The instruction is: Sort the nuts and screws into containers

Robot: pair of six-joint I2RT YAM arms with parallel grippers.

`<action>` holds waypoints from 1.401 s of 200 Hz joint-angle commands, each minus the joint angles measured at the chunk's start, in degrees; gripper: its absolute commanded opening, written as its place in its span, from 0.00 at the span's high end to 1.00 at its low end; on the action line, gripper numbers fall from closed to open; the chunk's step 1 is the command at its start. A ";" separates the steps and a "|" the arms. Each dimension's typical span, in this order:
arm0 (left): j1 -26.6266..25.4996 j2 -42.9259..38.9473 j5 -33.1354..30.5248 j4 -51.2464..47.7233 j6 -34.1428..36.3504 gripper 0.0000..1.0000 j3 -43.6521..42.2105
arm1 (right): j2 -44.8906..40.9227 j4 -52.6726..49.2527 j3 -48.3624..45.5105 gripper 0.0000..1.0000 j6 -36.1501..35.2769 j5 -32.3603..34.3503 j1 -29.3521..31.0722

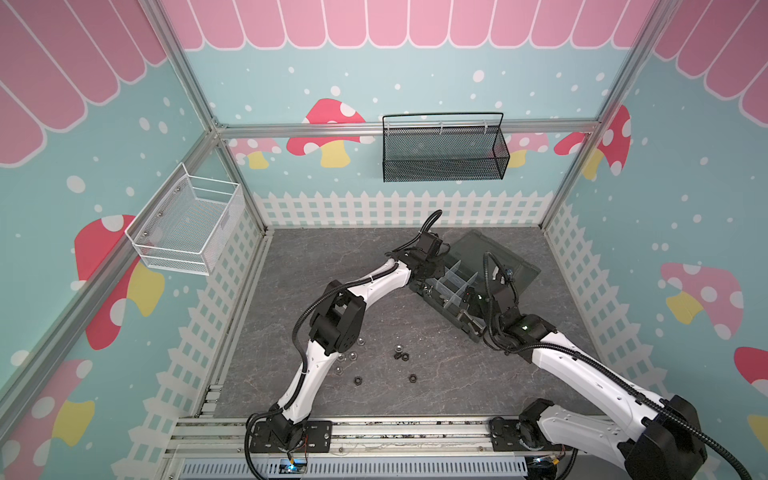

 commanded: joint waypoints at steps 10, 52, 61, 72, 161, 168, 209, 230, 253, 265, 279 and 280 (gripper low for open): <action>-0.29 -1.83 -1.33 -0.92 0.69 0.57 0.63 | -0.58 -0.90 -0.06 0.02 1.20 0.30 -0.34; -0.32 -9.74 -4.44 -0.81 0.62 0.54 -5.78 | -0.49 -0.90 -0.30 0.02 1.04 0.44 -0.41; -0.28 -11.94 -5.52 -0.73 0.26 0.52 -8.12 | -0.41 -0.91 -0.33 0.02 1.02 0.52 -0.41; -0.29 -14.85 -6.72 -0.36 -0.18 0.49 -11.73 | -0.42 -0.90 -0.26 0.02 0.97 0.50 -0.40; -0.35 -46.04 -17.71 2.75 -5.86 0.06 -49.78 | 0.51 -0.75 -0.70 0.02 0.73 0.24 -0.40; -0.33 -48.63 -19.01 2.27 -6.91 0.05 -52.51 | 0.69 -0.68 -0.65 0.02 0.71 0.09 -0.33; 0.35 -62.91 -24.40 -2.83 -15.15 0.01 -65.93 | 1.82 -0.59 -0.18 0.02 0.53 -0.25 -0.40; 1.62 -69.39 -24.53 -4.49 -19.13 0.01 -72.31 | 2.38 -0.26 0.10 0.02 0.36 -0.96 -0.39; 4.82 -75.05 -22.73 -5.99 -22.51 0.03 -77.83 | 3.10 0.10 0.70 0.02 0.17 -2.00 -0.33; 6.76 -77.32 -20.89 -6.09 -23.25 0.05 -80.29 | 3.51 0.32 0.92 0.02 0.35 -2.38 -0.36; 8.83 -79.06 -18.12 -6.16 -23.71 0.09 -82.34 | 3.98 0.67 0.88 0.02 0.61 -2.89 -0.32; 8.93 -79.15 -17.84 -6.17 -23.73 0.09 -82.41 | 4.03 0.68 0.88 0.02 0.63 -2.91 -0.32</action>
